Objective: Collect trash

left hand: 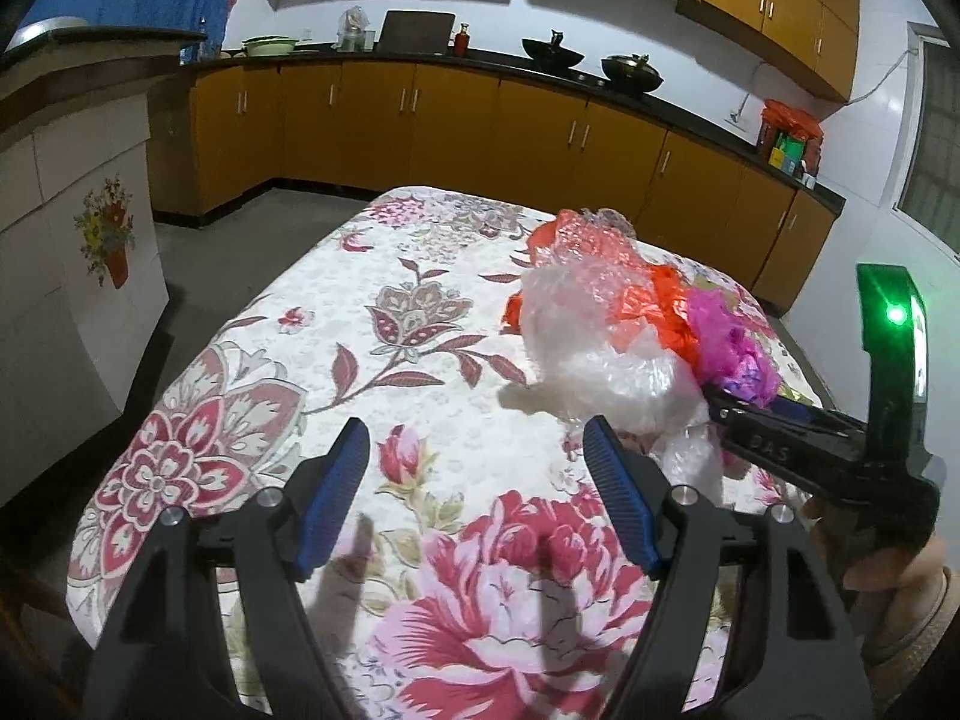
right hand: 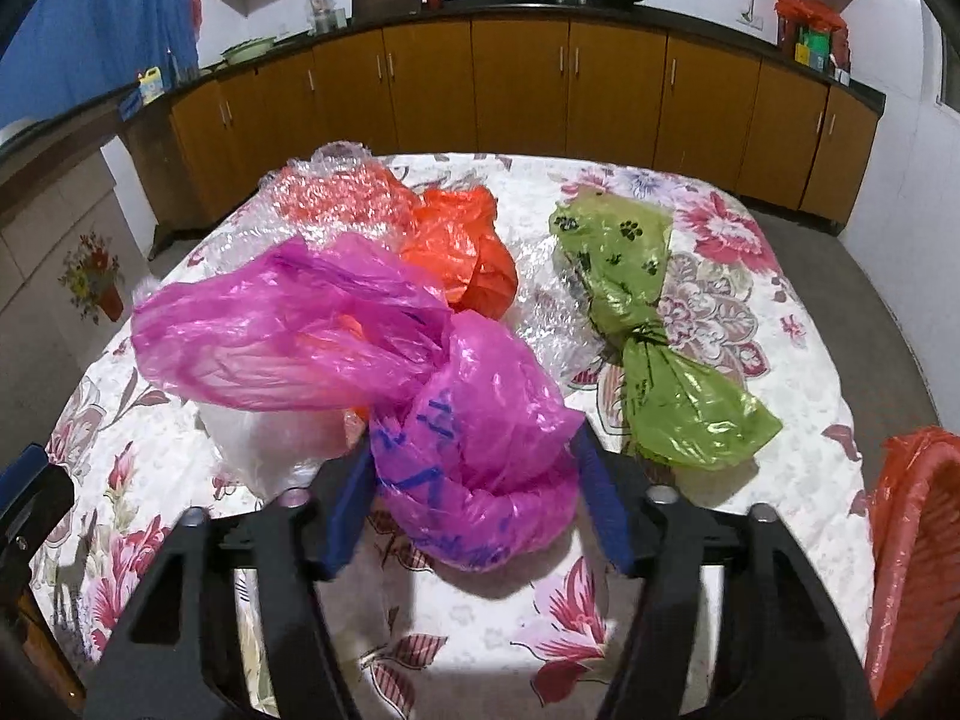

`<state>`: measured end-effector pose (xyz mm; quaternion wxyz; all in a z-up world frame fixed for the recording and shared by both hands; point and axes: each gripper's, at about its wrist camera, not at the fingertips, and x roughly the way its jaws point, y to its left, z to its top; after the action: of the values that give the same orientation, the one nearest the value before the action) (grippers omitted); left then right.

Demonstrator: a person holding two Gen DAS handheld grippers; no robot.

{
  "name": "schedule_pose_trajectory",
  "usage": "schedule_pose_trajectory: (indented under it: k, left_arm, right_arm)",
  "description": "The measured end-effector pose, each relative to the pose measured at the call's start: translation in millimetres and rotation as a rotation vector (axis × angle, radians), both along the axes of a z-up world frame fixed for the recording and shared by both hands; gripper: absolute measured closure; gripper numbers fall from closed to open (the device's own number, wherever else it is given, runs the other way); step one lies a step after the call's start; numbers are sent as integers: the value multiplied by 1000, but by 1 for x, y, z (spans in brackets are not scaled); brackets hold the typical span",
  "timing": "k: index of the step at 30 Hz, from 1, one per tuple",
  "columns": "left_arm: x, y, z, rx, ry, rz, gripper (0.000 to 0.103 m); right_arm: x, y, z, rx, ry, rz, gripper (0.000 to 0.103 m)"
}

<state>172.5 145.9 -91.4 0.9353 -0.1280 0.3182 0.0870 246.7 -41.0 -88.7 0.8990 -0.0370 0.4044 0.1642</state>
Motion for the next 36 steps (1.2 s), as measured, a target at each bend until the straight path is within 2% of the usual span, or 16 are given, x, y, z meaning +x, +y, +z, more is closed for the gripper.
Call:
schedule_pose_trajectory:
  k: [2,7,11,18,23,27,31,36]
  left_arm:
    - [3,-5,0,-1,-1,-12,30]
    - [11,-20,1,-5,-1,-49,30]
    - [24,-41,1,-6,9,-97,30]
    - [67,-86,-3,21,64,-155,32]
    - [93,-102,-19,36,160,-154,42]
    - [96,-102,-27,28,185,-163,62]
    - [84,-99,-23,11,147,-185,74]
    - [55,-101,-5,20,58,-224,79]
  right_arm:
    - [-2,-3,1,14,2,-3,49]
    - [-12,-19,11,48,-18,-19,50]
    - [-30,-46,26,90,-52,-60,50]
    - [-54,-96,38,84,-89,-156,50]
    - [-59,-124,36,83,-76,-216,50]
    - [-64,-135,35,90,-68,-237,50]
    - [-70,-140,38,101,-75,-244,50]
    - [-81,-147,44,116,-92,-257,50]
